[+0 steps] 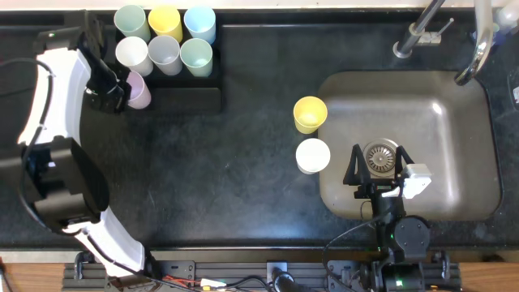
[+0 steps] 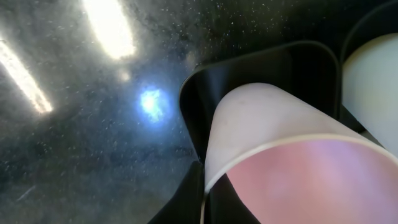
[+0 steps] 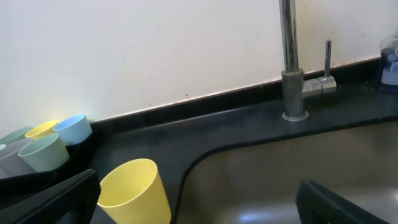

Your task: Store Cups

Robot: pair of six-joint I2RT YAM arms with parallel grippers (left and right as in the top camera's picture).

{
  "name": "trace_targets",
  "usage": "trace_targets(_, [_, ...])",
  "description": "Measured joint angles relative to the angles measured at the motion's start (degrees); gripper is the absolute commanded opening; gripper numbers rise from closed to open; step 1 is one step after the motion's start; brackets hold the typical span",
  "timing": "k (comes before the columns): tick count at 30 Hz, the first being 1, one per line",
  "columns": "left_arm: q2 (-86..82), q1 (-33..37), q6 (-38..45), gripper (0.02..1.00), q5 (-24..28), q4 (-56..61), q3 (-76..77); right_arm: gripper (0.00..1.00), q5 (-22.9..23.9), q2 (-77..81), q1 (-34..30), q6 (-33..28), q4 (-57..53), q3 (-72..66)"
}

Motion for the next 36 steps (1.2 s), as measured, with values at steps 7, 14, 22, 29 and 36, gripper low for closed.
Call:
trace_targets(7, [0.9,0.0,-0.1,0.108,0.0,0.5,0.0,0.993,0.0,0.0,0.0,0.0,0.0,0.0])
trace_targets(14, [1.0,0.0,-0.3,0.998,0.0,0.5,0.0,0.996,0.0,0.0,0.0,0.0,0.0,0.0])
trace_targets(22, [1.0,0.0,-0.3,0.998,0.0,0.2,0.0,1.000,0.0,0.0,0.0,0.0,0.0,0.0])
trace_targets(29, [-4.5,-4.4,-0.3,0.998,-0.1,-0.1,-0.2,0.998,0.0,0.0,0.0,0.0,0.0,0.0])
trace_targets(36, [-16.7,-31.0,11.3,0.998,-4.6,12.7,0.3,0.996,0.0,0.0,0.0,0.0,0.0,0.0])
